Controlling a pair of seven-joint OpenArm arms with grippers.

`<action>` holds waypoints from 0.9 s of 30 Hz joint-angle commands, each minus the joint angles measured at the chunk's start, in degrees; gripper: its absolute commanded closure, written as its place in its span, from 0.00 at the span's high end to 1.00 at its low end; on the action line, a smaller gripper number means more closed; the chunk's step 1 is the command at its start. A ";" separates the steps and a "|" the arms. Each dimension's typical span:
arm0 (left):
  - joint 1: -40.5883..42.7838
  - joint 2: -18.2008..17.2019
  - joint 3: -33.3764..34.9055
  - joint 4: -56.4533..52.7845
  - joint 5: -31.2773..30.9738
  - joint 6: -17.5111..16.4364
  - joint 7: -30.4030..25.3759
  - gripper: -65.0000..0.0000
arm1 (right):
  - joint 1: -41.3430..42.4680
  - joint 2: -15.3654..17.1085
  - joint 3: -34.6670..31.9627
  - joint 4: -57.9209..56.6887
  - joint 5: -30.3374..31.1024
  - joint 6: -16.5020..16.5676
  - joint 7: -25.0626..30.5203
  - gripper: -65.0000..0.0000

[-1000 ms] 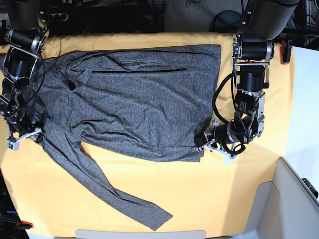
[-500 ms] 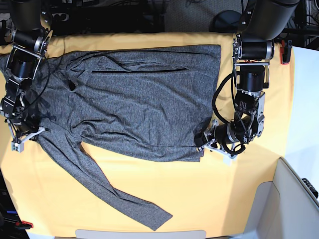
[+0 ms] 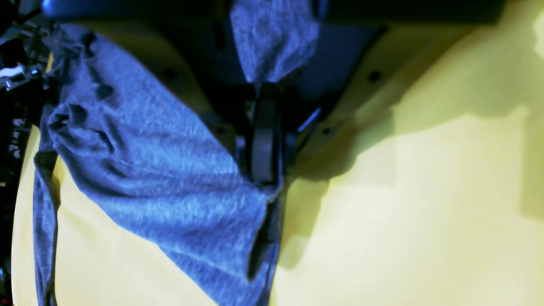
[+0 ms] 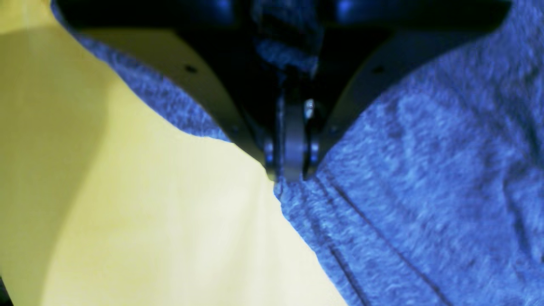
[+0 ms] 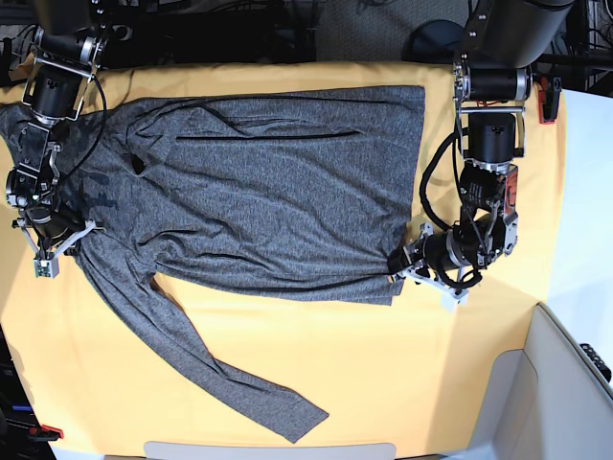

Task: Fold the T-shirt properly
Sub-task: 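Lift the hem half with both grippers and fold it onto the shoulders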

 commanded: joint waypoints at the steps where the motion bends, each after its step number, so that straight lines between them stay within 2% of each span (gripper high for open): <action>1: -1.53 -0.62 -0.17 1.95 -0.65 -0.32 -0.26 0.01 | 0.29 1.03 0.28 1.81 0.16 0.09 0.37 0.00; 13: 5.76 -2.21 -0.17 18.13 -0.74 -0.32 -0.17 0.01 | -5.60 1.12 0.46 16.40 0.16 0.09 0.37 0.00; 15: 7.87 -2.56 -0.35 22.09 -0.74 -0.32 -0.17 0.01 | -6.75 1.91 0.81 18.78 0.16 0.09 0.37 0.00; 27: 23.17 -5.02 -8.61 40.90 -0.83 -0.58 0.01 0.01 | -16.68 2.18 10.48 28.18 0.25 0.53 0.37 0.00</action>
